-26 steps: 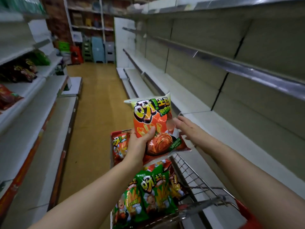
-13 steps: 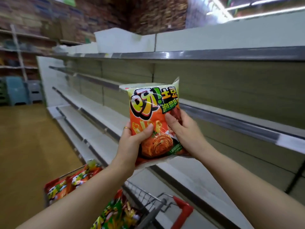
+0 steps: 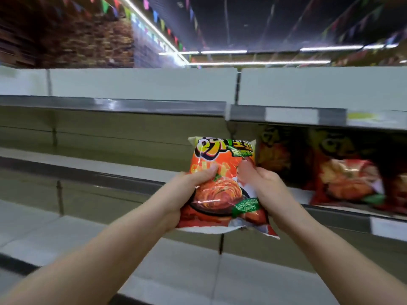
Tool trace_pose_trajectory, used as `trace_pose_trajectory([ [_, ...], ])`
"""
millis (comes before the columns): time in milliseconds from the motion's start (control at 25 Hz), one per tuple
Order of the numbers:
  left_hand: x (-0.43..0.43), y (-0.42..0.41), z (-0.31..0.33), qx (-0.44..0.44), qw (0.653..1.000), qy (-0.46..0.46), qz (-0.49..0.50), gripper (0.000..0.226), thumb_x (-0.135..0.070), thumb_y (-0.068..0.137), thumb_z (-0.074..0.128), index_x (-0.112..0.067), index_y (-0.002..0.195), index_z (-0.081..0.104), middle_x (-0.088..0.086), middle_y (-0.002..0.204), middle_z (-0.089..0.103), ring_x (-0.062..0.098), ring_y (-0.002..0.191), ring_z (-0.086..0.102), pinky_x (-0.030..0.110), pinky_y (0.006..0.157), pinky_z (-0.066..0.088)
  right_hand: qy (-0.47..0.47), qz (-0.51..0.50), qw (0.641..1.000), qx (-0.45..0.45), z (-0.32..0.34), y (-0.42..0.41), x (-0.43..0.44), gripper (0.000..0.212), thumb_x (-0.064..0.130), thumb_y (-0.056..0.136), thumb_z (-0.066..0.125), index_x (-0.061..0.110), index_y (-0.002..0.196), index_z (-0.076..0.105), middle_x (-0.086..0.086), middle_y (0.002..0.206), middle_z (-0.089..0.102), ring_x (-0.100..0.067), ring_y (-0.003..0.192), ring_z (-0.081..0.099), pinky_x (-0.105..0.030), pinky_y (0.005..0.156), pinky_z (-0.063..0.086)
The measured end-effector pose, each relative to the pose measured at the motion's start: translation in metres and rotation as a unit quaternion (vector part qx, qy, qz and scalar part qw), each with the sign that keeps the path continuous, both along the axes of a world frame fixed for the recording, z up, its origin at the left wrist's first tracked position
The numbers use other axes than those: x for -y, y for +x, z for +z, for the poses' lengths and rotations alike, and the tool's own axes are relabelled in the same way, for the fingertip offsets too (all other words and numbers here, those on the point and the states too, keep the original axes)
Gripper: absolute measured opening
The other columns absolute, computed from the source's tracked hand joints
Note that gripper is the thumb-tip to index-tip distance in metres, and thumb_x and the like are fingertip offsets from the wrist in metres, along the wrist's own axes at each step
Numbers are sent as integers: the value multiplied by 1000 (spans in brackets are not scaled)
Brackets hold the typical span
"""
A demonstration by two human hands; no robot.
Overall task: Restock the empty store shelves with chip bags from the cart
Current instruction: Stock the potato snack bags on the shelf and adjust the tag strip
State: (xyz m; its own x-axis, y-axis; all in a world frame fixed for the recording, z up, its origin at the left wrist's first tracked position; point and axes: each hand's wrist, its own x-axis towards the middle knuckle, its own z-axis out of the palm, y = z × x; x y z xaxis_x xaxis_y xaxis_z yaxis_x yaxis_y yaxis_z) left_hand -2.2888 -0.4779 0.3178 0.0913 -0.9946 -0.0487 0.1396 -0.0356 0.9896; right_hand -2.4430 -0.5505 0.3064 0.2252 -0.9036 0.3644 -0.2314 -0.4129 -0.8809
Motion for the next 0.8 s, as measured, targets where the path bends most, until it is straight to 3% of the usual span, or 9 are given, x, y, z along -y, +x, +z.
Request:
trace_pose_trajectory([
  [120, 28, -58, 9, 10, 1000, 12, -24, 34, -39, 77, 71, -8, 91, 69, 12, 82, 74, 26, 65, 71, 42, 63, 60, -2, -39, 999, 11, 3, -51, 21, 77, 72, 58, 46, 4, 88, 66, -20, 92, 69, -40, 94, 63, -55, 88, 48],
  [240, 60, -86, 20, -1, 1000, 6, -12, 25, -34, 79, 71, -10, 83, 68, 9, 69, 73, 22, 52, 69, 36, 49, 58, 2, -58, 998, -10, 19, -80, 38, 74, 69, 74, 44, 1, 99, 62, -21, 106, 66, -37, 97, 61, -48, 92, 48],
  [320, 85, -93, 25, 4, 1000, 1, -2, 29, -36, 78, 73, -10, 90, 68, 9, 71, 73, 22, 55, 69, 34, 52, 59, -5, -82, 996, -45, 26, -89, 50, 64, 58, 89, 42, 3, 120, 51, -13, 117, 60, -27, 100, 56, -35, 89, 45],
  [400, 110, -94, 27, 14, 1000, -13, 11, 32, -37, 78, 73, -11, 95, 68, 9, 75, 73, 22, 59, 70, 33, 54, 59, -25, -101, 987, -120, 28, -91, 59, 67, 54, 90, 45, 4, 134, 38, -11, 124, 54, -26, 106, 54, -31, 81, 43],
  [560, 155, -93, 24, 48, 999, -10, -8, 33, -37, 80, 69, -10, 99, 65, 11, 87, 72, 27, 75, 69, 37, 74, 57, -57, -139, 965, -213, 25, -86, 72, 73, 45, 88, 56, 3, 139, 23, -12, 126, 52, -26, 107, 56, -28, 68, 40],
  [720, 192, -90, 15, 96, 995, -19, -23, 14, -24, 90, 61, -10, 87, 61, 11, 83, 67, 22, 74, 65, 34, 68, 54, -31, -202, 943, -263, 24, -76, 94, 69, 33, 93, 54, 3, 142, 16, -16, 138, 39, -31, 122, 47, -33, 84, 42],
  [800, 205, -91, 11, 96, 993, -38, -61, 14, -24, 89, 62, -11, 96, 61, 8, 89, 68, 20, 77, 66, 33, 64, 56, 29, -226, 923, -311, 22, -69, 109, 66, 23, 94, 54, 1, 142, 15, -17, 140, 37, -32, 125, 43, -34, 91, 42],
])
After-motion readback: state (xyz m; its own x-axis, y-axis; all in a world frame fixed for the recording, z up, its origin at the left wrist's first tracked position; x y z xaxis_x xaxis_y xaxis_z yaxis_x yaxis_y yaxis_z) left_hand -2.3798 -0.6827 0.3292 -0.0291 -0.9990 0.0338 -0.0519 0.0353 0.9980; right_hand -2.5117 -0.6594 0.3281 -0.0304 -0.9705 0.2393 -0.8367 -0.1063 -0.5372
